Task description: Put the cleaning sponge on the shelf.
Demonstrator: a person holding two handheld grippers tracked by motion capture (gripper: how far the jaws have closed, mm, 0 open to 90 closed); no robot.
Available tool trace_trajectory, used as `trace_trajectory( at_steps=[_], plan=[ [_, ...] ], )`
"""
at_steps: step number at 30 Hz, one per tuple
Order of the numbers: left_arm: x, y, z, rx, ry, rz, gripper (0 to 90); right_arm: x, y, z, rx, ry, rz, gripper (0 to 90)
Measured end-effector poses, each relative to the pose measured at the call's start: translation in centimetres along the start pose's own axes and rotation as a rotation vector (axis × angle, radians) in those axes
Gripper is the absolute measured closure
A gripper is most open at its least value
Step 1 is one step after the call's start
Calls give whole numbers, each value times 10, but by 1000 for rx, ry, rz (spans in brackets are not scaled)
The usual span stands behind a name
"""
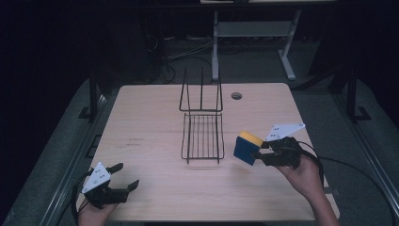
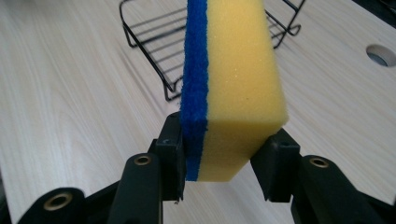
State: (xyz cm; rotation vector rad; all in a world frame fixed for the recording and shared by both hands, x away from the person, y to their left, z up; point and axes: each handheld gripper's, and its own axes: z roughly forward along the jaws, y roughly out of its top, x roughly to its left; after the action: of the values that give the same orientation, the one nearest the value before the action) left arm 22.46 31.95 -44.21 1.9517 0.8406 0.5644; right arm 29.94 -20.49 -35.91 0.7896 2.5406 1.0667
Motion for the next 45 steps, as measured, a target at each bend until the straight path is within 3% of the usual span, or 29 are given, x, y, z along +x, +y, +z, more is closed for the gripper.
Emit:
trace_trajectory(
  at_steps=[15,20,45],
  plan=[
    [0,0,-1,-3,-2,-4,143,7,44,25,3,57,-61,578],
    [0,1,-1,-5,-3,1,143,9,58,40,0,82,-71,578],
    [1,0,-1,-5,-5,-3,143,3,79,89,19,117,-83,573]
  ],
)
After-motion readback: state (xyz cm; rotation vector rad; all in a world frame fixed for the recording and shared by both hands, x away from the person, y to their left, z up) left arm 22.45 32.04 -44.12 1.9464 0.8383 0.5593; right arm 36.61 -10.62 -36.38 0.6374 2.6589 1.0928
